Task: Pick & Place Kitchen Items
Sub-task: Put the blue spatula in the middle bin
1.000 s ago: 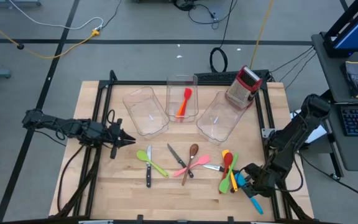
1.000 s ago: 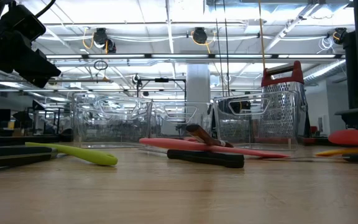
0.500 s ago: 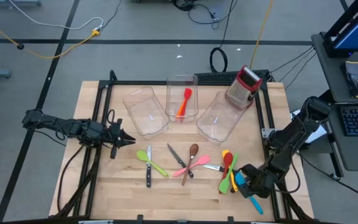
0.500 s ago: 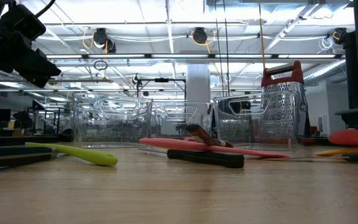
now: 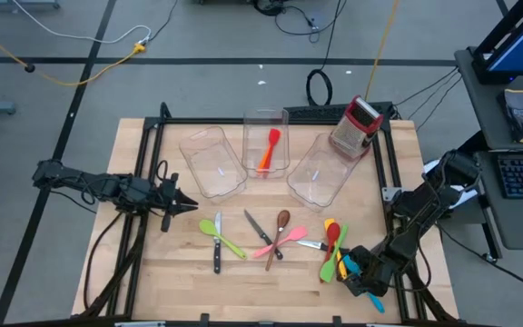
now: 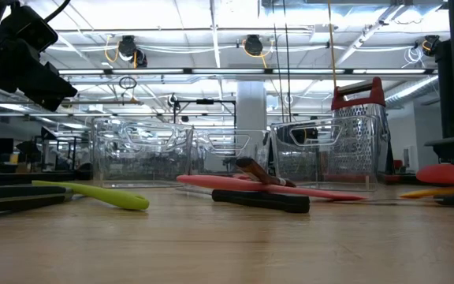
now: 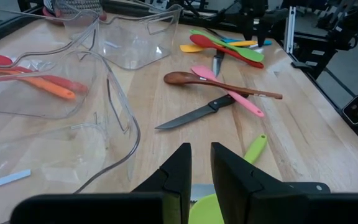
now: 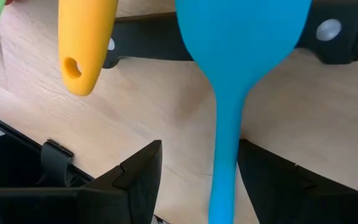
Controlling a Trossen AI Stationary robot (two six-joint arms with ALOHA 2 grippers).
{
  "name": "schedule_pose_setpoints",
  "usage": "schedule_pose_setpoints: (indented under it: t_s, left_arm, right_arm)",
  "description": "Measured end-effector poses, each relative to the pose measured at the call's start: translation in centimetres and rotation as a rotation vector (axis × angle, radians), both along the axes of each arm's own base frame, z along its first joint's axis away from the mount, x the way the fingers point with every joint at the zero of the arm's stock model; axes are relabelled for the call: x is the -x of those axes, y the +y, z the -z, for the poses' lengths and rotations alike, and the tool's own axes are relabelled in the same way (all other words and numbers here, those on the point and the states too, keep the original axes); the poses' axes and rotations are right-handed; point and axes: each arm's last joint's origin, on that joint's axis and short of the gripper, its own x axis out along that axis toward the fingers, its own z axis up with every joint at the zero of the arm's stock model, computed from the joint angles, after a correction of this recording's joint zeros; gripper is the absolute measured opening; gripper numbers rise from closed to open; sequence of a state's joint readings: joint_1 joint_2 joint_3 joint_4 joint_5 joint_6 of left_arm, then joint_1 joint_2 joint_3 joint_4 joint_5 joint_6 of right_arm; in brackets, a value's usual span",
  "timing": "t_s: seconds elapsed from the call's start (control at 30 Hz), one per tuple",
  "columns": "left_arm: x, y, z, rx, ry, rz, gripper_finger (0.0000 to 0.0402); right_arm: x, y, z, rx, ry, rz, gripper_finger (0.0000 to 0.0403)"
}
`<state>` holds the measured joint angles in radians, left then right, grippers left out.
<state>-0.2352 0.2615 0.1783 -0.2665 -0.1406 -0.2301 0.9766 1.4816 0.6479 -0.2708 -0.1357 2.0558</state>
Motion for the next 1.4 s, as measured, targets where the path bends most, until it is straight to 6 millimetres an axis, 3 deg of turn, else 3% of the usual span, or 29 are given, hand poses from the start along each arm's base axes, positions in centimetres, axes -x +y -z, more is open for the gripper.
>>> schedule_pose_setpoints:
  t_s: [0.8, 1.4]
  left_arm:
    - [0.0, 0.0, 0.0, 0.0, 0.0, 0.0, 0.0063]
    - [0.0, 0.0, 0.0, 0.0, 0.0, 0.0, 0.0063]
  right_arm:
    - [0.4, -0.8, 0.5, 0.105, 0.028, 0.08, 0.0197]
    - [0.9, -1.6, 0.7, 0.187, 0.096, 0.116, 0.004]
